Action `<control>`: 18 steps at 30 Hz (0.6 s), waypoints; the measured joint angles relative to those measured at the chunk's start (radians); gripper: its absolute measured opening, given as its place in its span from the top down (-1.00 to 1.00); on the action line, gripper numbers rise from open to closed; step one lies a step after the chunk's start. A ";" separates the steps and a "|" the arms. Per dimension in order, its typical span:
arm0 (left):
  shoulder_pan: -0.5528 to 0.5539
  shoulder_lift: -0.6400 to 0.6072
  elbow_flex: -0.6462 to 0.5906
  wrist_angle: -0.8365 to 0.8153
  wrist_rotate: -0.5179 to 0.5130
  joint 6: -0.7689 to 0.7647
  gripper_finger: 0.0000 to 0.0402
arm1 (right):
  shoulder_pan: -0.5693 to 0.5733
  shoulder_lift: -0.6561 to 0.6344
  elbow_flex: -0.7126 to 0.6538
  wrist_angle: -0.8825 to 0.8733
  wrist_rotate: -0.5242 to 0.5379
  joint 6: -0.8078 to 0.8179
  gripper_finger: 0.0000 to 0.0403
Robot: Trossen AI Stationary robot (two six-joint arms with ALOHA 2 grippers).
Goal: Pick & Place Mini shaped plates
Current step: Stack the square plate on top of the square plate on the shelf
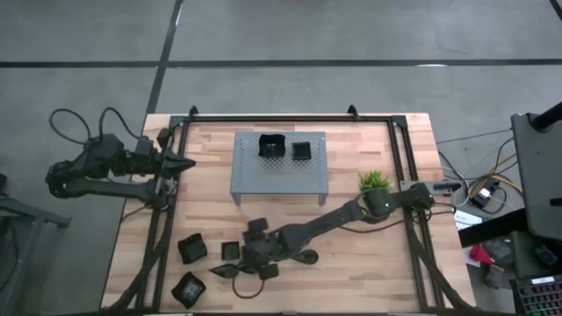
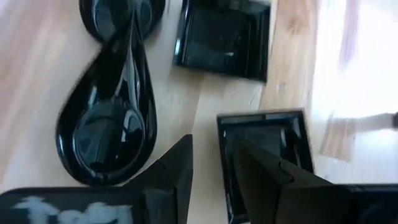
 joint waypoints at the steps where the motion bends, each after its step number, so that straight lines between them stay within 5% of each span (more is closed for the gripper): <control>1: 0.000 0.000 0.000 0.000 0.000 0.000 1.00 | 0.000 0.005 0.012 -0.012 0.000 0.000 0.45; 18: 0.000 0.000 0.000 0.000 0.000 0.000 1.00 | -0.007 0.021 0.023 -0.040 0.000 0.013 0.61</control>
